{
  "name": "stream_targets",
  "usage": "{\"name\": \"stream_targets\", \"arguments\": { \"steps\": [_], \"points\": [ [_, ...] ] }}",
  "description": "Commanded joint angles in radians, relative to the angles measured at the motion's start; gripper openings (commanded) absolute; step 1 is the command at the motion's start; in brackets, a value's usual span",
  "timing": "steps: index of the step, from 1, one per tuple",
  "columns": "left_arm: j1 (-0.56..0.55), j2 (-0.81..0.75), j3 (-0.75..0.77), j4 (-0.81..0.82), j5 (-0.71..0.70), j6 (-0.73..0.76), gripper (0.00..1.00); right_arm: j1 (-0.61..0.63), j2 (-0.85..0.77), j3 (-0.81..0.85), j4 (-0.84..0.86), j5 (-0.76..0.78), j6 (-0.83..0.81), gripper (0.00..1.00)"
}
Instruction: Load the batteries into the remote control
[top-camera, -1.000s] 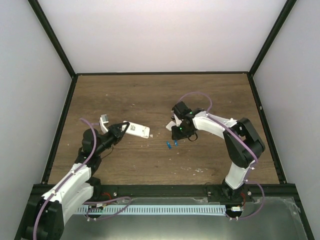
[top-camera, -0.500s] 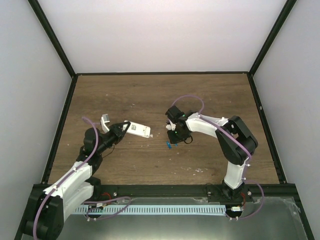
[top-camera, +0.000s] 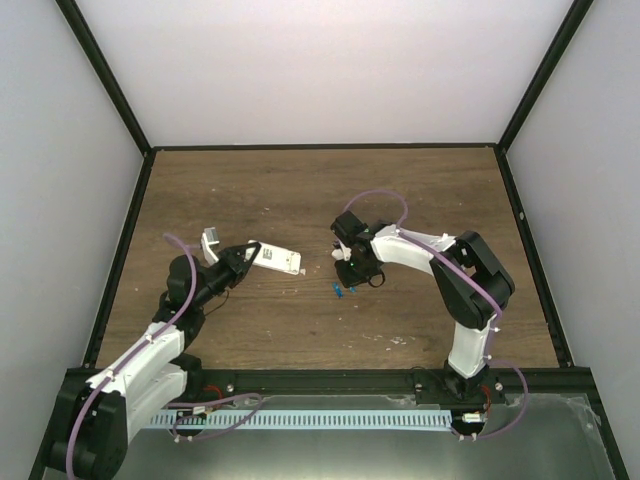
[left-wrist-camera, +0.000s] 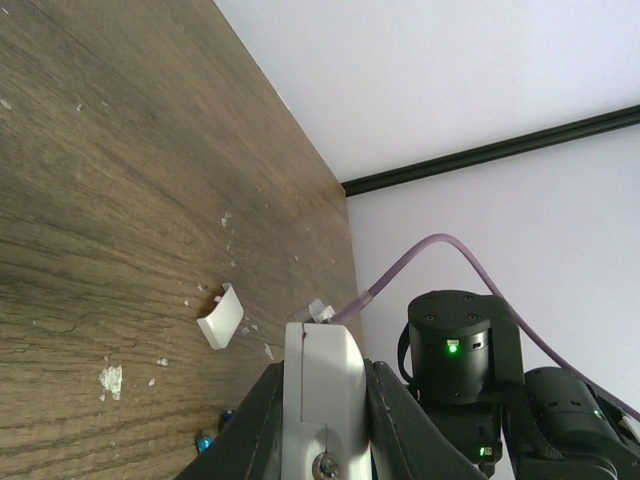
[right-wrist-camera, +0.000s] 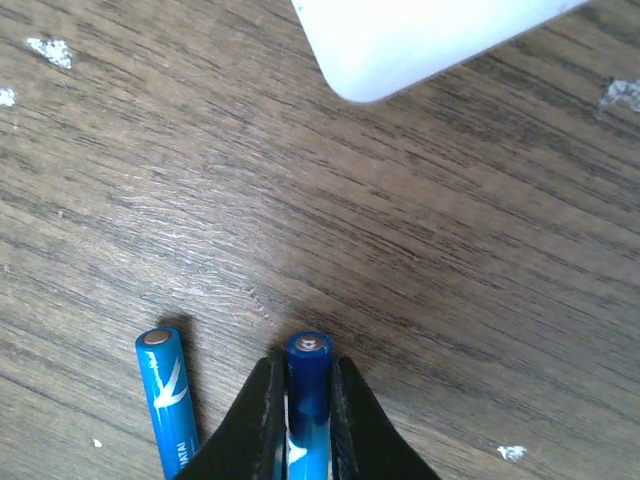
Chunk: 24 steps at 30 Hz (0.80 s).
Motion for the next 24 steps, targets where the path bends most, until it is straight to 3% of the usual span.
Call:
{"name": "stream_targets", "arguments": {
  "steps": [1, 3, 11, 18, 24],
  "points": [
    [-0.006, 0.002, 0.028, 0.059, -0.009, -0.024, 0.0, 0.002, 0.018, 0.037, -0.02, 0.014, -0.003, 0.05],
    [-0.006, 0.001, 0.029, 0.072, -0.012, -0.037, 0.0, 0.002, 0.012, 0.05, -0.03, 0.02, 0.004, 0.01],
    [-0.011, 0.014, 0.032, 0.116, -0.061, -0.119, 0.0, -0.007, -0.064, 0.174, -0.041, -0.021, 0.065, 0.01],
    [-0.015, 0.048, 0.059, 0.149, -0.092, -0.13, 0.0, -0.008, -0.156, 0.296, 0.052, -0.113, 0.201, 0.01],
    [-0.029, 0.062, 0.043, 0.216, -0.163, -0.171, 0.0, -0.004, -0.216, 0.291, 0.133, -0.161, 0.264, 0.01]
  ]
}}
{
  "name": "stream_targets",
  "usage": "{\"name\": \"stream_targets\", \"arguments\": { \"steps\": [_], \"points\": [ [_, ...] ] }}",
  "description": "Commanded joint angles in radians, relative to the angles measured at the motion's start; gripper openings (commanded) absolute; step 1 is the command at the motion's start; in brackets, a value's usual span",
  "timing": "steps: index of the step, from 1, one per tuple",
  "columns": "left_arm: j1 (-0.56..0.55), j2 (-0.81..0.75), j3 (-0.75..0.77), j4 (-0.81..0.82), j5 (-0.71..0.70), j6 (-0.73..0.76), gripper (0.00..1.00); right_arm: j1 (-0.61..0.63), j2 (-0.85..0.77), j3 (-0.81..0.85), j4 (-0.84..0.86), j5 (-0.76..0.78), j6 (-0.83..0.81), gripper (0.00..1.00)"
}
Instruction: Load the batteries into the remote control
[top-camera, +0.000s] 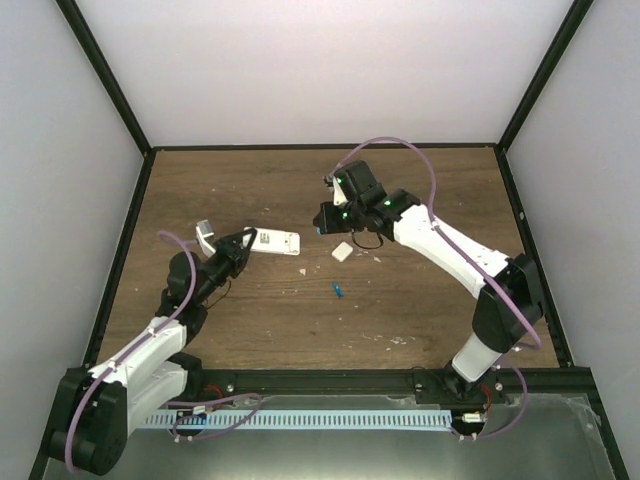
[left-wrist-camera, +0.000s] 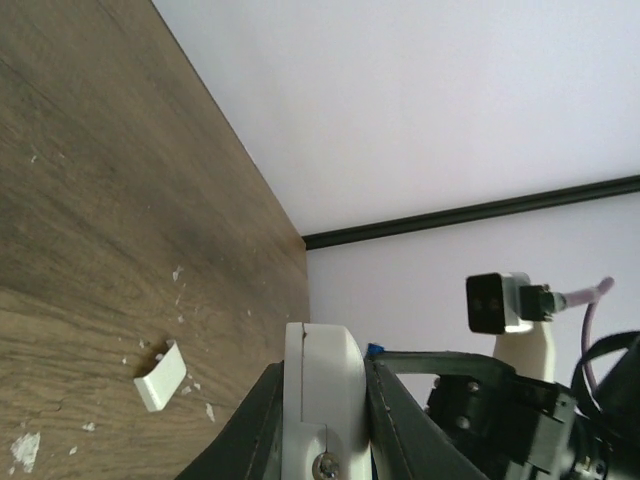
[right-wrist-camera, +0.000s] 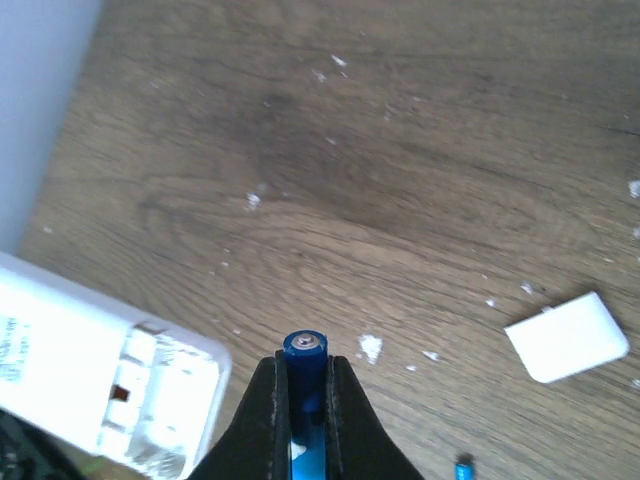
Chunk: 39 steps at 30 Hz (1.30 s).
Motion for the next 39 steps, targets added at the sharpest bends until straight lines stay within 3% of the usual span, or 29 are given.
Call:
{"name": "stream_targets", "arguments": {
  "steps": [1, 9, 16, 39],
  "points": [
    [-0.015, 0.016, 0.008, 0.122, -0.064, -0.042, 0.0, 0.003, -0.037, 0.008, 0.074, -0.065, 0.073, 0.01],
    [-0.043, 0.068, 0.001, 0.249, -0.096, -0.109, 0.0, 0.019, -0.083, -0.094, 0.259, -0.138, 0.106, 0.01],
    [-0.05, 0.07, -0.003, 0.262, -0.112, -0.108, 0.0, 0.041, -0.095, -0.107, 0.315, -0.149, 0.11, 0.01],
    [-0.055, 0.093, -0.001, 0.317, -0.151, -0.107, 0.0, 0.081, -0.076, -0.094, 0.327, -0.136, 0.108, 0.01]
  ]
}}
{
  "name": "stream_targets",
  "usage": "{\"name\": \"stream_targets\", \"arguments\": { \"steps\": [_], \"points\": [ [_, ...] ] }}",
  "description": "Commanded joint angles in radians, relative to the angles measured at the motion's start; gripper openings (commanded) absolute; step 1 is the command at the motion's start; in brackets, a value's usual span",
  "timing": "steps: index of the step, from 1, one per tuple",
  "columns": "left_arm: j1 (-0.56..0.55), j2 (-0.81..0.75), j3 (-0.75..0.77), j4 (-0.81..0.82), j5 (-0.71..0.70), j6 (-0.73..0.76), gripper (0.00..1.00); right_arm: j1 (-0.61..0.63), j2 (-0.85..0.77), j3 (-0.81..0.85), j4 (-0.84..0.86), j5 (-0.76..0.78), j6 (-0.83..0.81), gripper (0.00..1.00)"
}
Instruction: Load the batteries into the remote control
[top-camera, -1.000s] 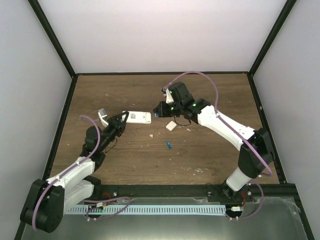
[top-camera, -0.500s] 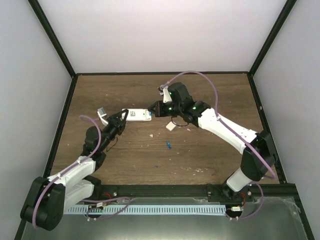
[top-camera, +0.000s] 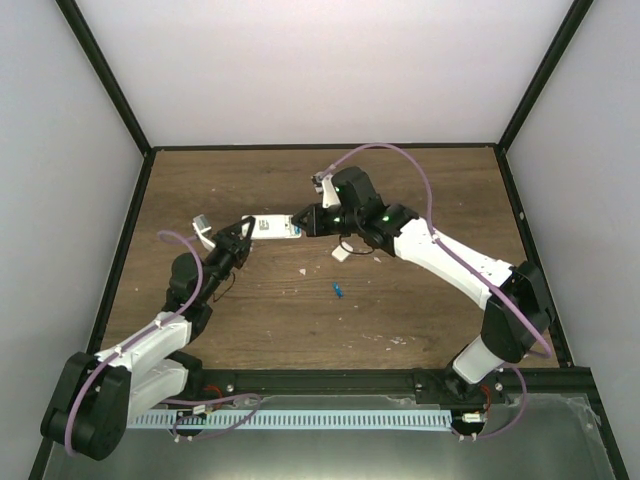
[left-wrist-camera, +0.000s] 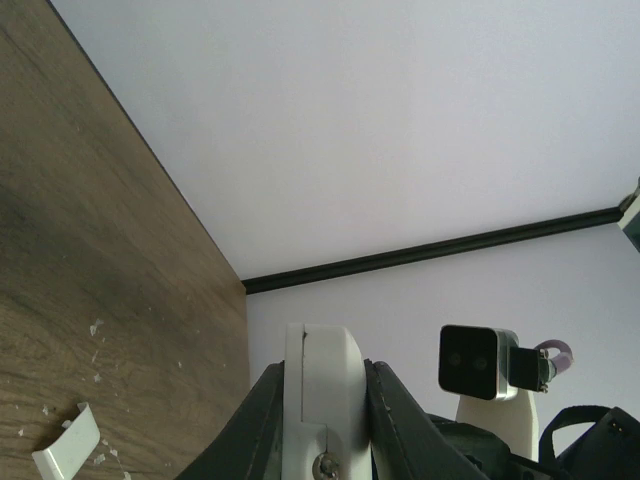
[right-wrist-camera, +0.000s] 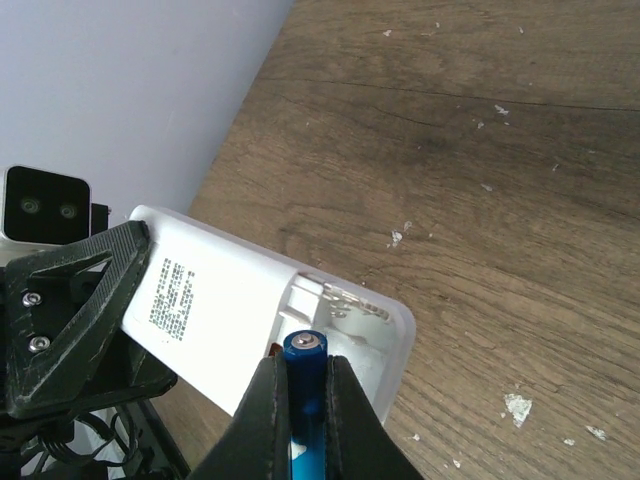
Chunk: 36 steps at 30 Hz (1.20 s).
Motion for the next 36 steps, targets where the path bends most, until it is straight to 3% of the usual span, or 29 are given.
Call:
{"name": "stream_targets", "arguments": {
  "steps": [1, 19, 36],
  "points": [
    [-0.004, 0.004, -0.001, 0.076, -0.023, -0.011, 0.0, 0.016, 0.003, 0.015, 0.026, 0.001, 0.01, 0.01],
    [-0.004, 0.011, -0.009, 0.081, -0.02, -0.009, 0.0, 0.019, -0.028, 0.01, 0.072, 0.109, 0.007, 0.01],
    [-0.004, 0.007, -0.007, 0.086, -0.041, -0.005, 0.0, 0.025, 0.03, 0.004, 0.041, 0.057, 0.021, 0.01]
  ]
}}
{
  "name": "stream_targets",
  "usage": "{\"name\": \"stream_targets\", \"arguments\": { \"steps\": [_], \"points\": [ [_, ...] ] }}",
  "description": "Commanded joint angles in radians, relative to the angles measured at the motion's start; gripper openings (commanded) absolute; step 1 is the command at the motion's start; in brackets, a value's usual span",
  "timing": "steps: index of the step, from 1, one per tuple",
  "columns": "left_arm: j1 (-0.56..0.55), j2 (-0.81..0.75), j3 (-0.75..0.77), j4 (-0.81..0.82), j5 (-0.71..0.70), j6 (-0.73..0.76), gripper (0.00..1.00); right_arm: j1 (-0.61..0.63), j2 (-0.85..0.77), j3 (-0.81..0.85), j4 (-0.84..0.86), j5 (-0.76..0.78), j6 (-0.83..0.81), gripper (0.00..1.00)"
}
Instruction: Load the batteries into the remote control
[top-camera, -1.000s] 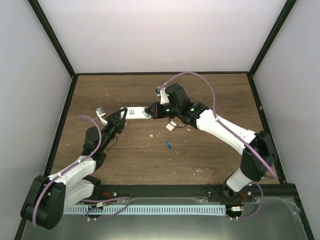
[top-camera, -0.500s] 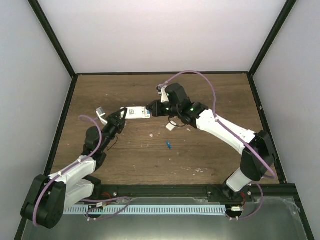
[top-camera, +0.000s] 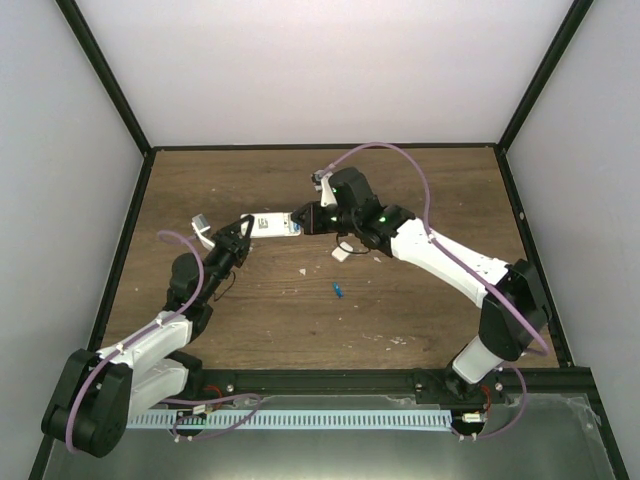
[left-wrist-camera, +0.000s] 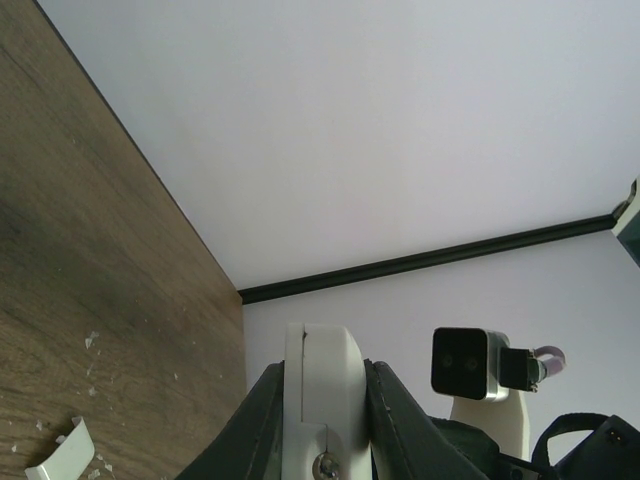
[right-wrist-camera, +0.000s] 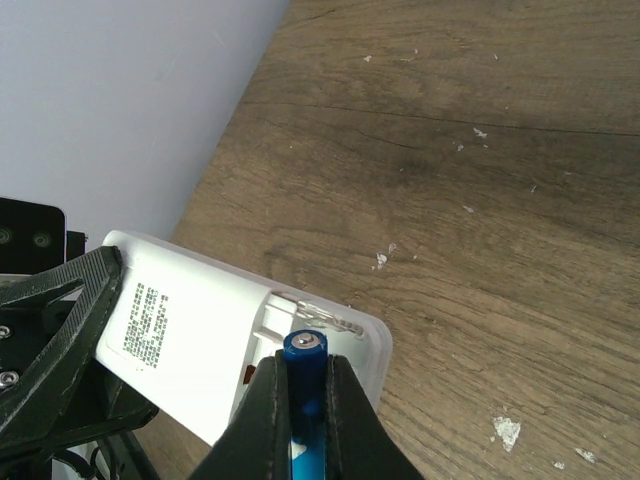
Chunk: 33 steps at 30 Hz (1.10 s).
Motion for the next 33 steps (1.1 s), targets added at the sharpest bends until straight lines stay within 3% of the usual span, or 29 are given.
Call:
{"name": "stream_targets", "arguments": {
  "steps": [1, 26, 33],
  "points": [
    [-0.003, -0.01, -0.007, 0.052, -0.017, -0.006, 0.0, 0.011, 0.016, 0.008, -0.006, -0.009, 0.004, 0.01],
    [-0.003, -0.014, -0.018, 0.059, -0.019, -0.001, 0.0, 0.02, 0.026, 0.037, -0.058, 0.007, -0.018, 0.06],
    [-0.003, -0.016, -0.021, 0.059, -0.023, 0.0, 0.0, 0.024, 0.028, 0.049, -0.063, 0.013, -0.024, 0.12]
  ]
}}
